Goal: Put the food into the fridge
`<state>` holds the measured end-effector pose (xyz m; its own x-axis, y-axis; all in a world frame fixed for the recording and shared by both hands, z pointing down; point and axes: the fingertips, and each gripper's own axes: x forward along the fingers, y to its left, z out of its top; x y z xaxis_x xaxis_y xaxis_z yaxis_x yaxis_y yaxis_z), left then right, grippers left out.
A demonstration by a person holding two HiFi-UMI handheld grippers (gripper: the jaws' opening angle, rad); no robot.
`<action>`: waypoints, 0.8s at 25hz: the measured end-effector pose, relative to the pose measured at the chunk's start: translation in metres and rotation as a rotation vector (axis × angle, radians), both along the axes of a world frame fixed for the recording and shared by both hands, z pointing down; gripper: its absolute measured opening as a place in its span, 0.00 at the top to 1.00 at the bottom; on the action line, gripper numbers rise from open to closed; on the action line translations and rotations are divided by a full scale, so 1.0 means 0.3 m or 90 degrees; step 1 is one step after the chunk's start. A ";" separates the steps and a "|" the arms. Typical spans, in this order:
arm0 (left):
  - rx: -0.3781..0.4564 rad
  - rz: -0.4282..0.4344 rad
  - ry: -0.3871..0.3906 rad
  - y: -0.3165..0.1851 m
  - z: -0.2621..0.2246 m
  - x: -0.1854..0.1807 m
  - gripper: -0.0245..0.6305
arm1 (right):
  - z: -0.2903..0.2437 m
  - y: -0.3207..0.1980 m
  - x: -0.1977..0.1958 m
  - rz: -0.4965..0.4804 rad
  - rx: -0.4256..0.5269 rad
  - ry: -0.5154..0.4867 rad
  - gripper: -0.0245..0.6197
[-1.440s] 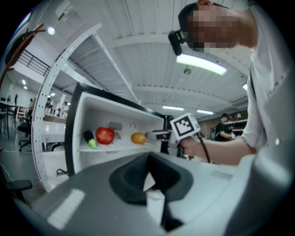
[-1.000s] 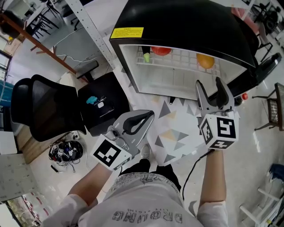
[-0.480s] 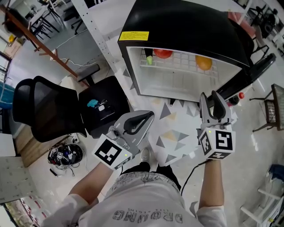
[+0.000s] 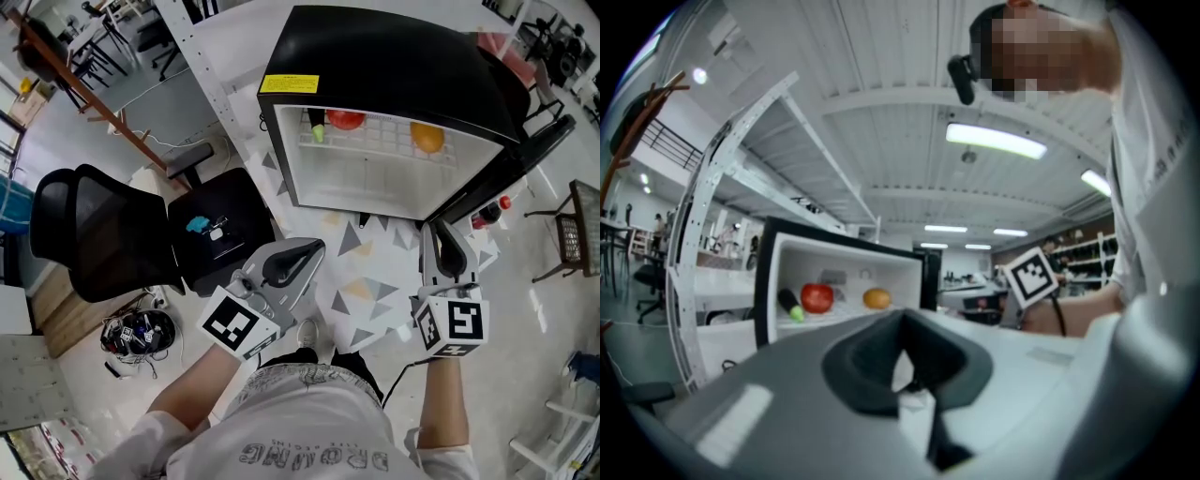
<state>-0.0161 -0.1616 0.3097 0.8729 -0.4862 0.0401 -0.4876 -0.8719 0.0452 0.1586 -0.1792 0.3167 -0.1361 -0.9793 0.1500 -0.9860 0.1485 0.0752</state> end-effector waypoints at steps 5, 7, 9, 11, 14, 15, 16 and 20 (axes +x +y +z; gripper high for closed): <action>-0.002 -0.003 0.004 0.003 0.000 -0.009 0.95 | 0.027 0.040 -0.009 -0.002 -0.012 -0.010 0.91; -0.003 -0.003 0.004 0.004 0.000 -0.011 0.95 | 0.042 0.056 -0.018 -0.006 -0.018 -0.014 0.92; -0.004 -0.005 0.003 0.004 0.000 -0.014 0.95 | 0.050 0.070 -0.031 -0.011 -0.021 -0.017 0.93; -0.005 -0.006 0.002 0.005 0.001 -0.019 0.95 | 0.055 0.081 -0.045 -0.016 -0.022 -0.022 0.94; -0.006 -0.008 0.004 0.004 0.005 -0.021 0.95 | 0.061 0.093 -0.068 -0.027 -0.020 -0.030 0.95; -0.006 -0.008 0.004 0.004 0.008 -0.021 0.95 | 0.064 0.095 -0.075 -0.031 -0.020 -0.033 0.95; -0.007 -0.009 0.004 0.004 0.010 -0.021 0.95 | 0.066 0.098 -0.081 -0.035 -0.020 -0.035 0.95; -0.010 -0.010 0.001 0.004 0.018 -0.020 0.95 | 0.070 0.103 -0.100 -0.046 -0.023 -0.039 0.95</action>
